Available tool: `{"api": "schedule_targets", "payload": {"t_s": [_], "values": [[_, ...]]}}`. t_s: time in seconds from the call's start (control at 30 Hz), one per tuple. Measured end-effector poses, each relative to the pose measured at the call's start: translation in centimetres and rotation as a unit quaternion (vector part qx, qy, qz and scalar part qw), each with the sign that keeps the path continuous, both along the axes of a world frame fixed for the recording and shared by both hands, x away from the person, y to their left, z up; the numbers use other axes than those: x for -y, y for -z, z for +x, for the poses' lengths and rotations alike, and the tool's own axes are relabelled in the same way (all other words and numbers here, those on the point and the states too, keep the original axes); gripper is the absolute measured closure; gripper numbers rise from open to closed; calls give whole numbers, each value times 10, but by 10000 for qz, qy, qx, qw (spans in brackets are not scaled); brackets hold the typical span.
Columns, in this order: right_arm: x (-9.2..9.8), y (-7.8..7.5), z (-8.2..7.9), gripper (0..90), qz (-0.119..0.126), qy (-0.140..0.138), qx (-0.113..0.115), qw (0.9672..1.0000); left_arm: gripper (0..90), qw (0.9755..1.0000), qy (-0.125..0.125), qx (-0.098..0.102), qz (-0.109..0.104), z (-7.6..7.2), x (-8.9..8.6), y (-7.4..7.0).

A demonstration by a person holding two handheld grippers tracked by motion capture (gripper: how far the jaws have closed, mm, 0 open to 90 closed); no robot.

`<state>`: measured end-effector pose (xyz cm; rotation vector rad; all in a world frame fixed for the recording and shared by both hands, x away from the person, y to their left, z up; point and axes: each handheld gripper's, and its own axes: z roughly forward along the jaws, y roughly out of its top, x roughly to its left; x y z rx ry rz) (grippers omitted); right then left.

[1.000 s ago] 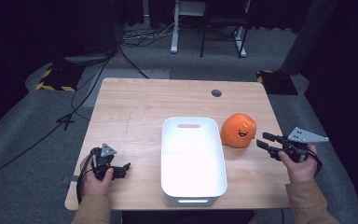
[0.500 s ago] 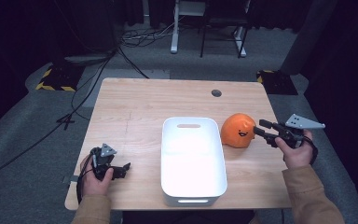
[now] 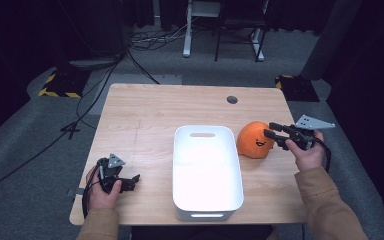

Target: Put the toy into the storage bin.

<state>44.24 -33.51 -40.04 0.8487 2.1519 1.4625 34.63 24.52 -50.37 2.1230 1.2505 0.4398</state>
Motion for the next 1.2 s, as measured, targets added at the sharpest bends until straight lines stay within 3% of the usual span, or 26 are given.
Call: {"api": "schedule_targets", "payload": {"t_s": [0.13,0.17,0.33,0.57,0.87,0.93,1.0,1.03,1.2], "values": [[-4,6,7,636,-214,-13,-66,9997,46,10000,1,0,1,0,0,0],[-6,8,9,733,-225,-135,-128,9996,45,10000,1,0,0,0,0,0],[-7,2,7,823,-334,-222,-133,9991,46,10000,2,-2,1,0,0,0],[-5,-13,-2,838,-409,-528,-28,9978,45,10000,0,-1,-2,0,0,0],[8,-36,-21,840,-104,-850,120,9963,45,10000,9,-4,10,0,0,0],[10,-46,-25,840,-105,-1057,159,9942,45,10000,7,-3,9,0,0,0],[11,-48,-27,840,-103,-1093,154,9938,45,10000,9,-4,9,0,0,0],[11,-55,-30,840,-93,-1245,220,9919,45,10000,9,-5,10,0,0,0],[10,-67,-36,840,-35,-1462,231,9890,45,10000,8,-3,10,0,0,0]]}}
